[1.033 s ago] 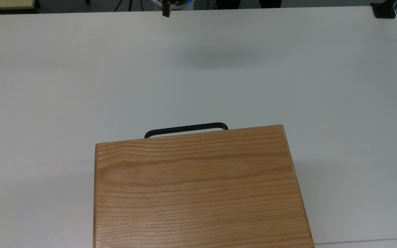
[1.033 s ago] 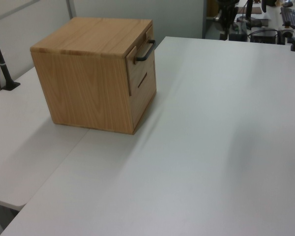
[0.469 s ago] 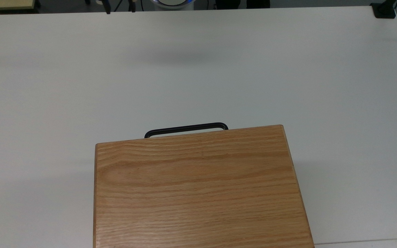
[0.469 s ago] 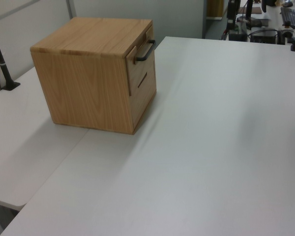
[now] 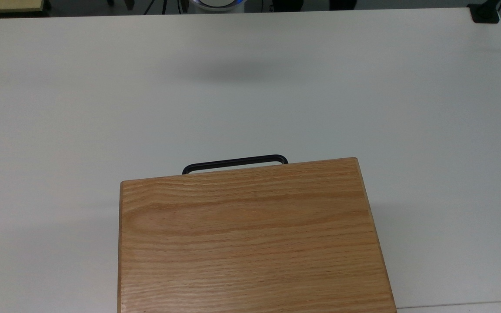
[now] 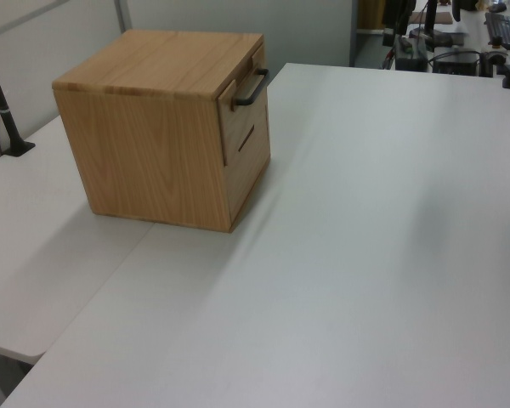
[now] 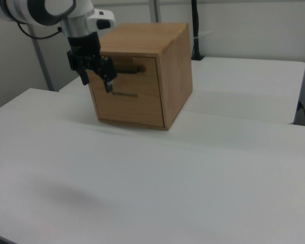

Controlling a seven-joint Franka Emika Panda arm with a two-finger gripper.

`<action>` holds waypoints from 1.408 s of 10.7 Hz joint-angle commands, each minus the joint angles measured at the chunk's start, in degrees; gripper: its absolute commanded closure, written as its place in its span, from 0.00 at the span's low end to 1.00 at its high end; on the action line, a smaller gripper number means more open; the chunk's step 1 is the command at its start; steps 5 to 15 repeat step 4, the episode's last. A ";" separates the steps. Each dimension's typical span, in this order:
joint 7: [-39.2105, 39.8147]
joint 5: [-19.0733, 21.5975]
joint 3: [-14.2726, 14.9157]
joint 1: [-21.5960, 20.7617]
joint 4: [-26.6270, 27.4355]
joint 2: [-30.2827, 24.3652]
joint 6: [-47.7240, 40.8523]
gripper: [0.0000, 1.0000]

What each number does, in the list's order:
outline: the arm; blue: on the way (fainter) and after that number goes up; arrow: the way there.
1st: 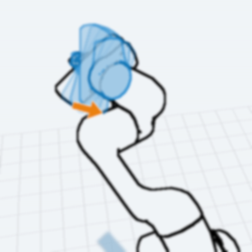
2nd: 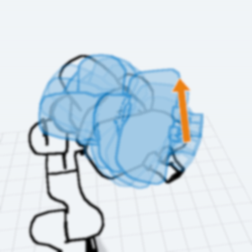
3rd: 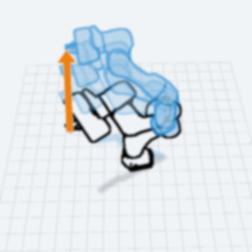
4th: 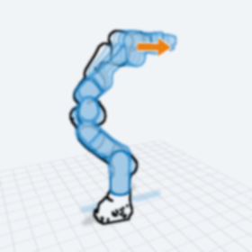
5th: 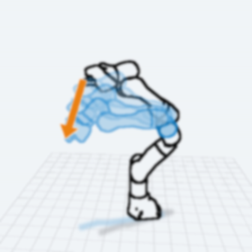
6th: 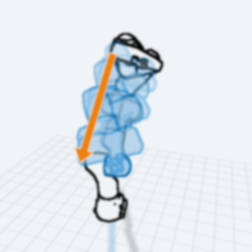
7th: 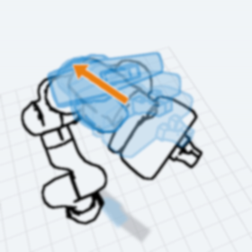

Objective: Close the drawer by sliding it

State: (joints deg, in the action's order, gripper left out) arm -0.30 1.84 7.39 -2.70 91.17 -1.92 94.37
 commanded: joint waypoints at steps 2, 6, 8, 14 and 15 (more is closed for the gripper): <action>-4.54 -3.33 -1.15 -1.00 0.15 0.08 2.22 0.00; -4.45 -3.42 -1.23 -1.17 0.15 0.08 2.22 0.00; -4.45 -3.42 -1.23 -1.17 0.15 0.08 2.22 0.00; -4.45 -3.42 -1.23 -1.17 0.15 0.08 2.22 0.00; -4.45 -3.42 -1.23 -1.17 0.15 0.08 2.22 0.00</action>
